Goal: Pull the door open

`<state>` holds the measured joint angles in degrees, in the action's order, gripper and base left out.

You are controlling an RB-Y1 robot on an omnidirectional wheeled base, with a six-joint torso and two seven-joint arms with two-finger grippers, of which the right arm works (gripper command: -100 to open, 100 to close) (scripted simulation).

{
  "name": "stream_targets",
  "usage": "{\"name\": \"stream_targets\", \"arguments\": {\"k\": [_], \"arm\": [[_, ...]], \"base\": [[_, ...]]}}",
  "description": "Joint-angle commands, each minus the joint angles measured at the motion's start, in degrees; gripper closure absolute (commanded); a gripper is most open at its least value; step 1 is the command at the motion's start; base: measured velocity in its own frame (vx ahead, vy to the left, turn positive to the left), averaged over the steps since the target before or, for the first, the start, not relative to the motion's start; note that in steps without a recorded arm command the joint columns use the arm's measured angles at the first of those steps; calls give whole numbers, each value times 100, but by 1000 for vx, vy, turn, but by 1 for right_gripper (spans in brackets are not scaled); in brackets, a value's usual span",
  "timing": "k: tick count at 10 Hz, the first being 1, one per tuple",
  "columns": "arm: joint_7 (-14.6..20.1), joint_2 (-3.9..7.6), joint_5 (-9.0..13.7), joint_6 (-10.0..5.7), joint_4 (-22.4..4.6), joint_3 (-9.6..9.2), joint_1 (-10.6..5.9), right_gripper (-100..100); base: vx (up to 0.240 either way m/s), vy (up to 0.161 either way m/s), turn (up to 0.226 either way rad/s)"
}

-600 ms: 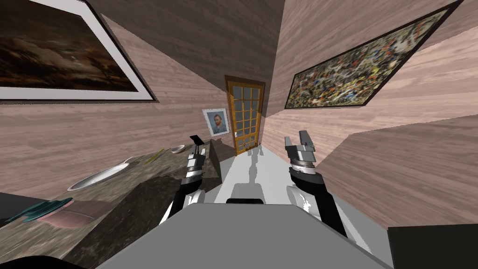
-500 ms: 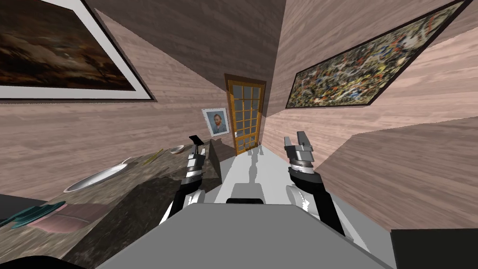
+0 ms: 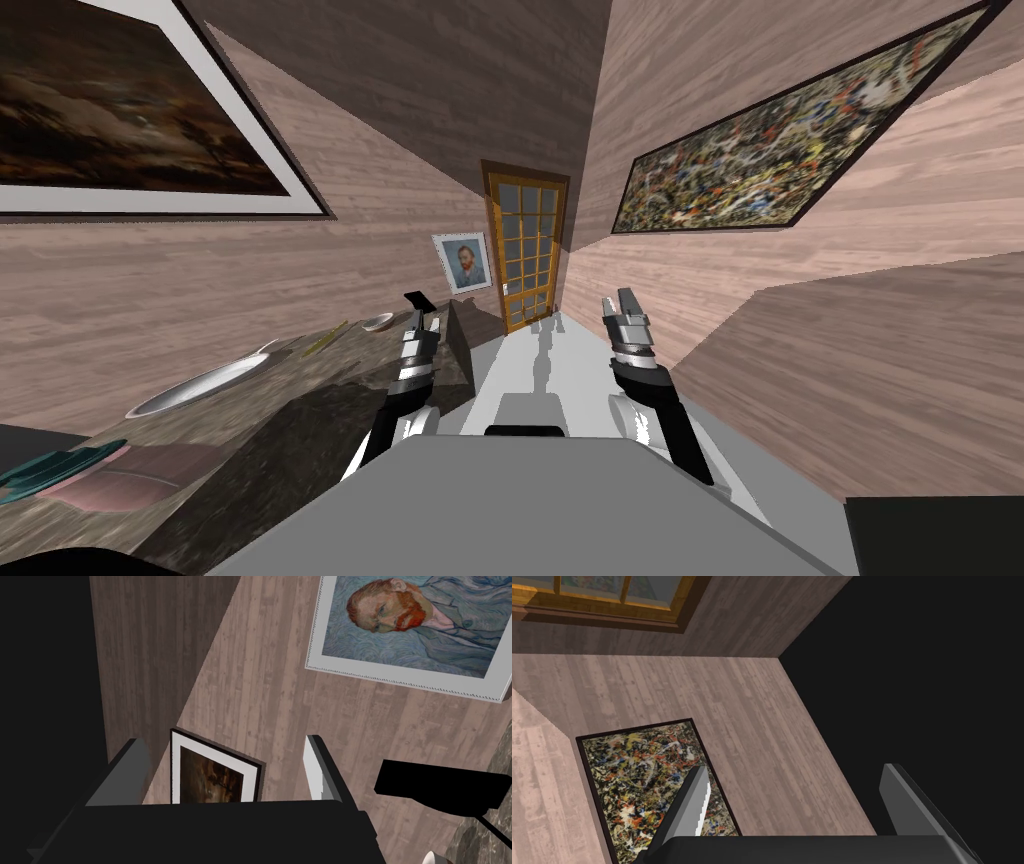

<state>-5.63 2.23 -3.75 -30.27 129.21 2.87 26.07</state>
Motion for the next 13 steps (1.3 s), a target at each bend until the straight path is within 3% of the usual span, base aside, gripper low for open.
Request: {"name": "stream_targets", "arguments": {"k": [1, 13], "arm": [[-111, 20, -55, -32, -160, -3, -78, -100], [-998, 219, -480, -402, -1624, 78, -670, -100]], "base": [[42, 8, -3], [53, 10, -1]]}}
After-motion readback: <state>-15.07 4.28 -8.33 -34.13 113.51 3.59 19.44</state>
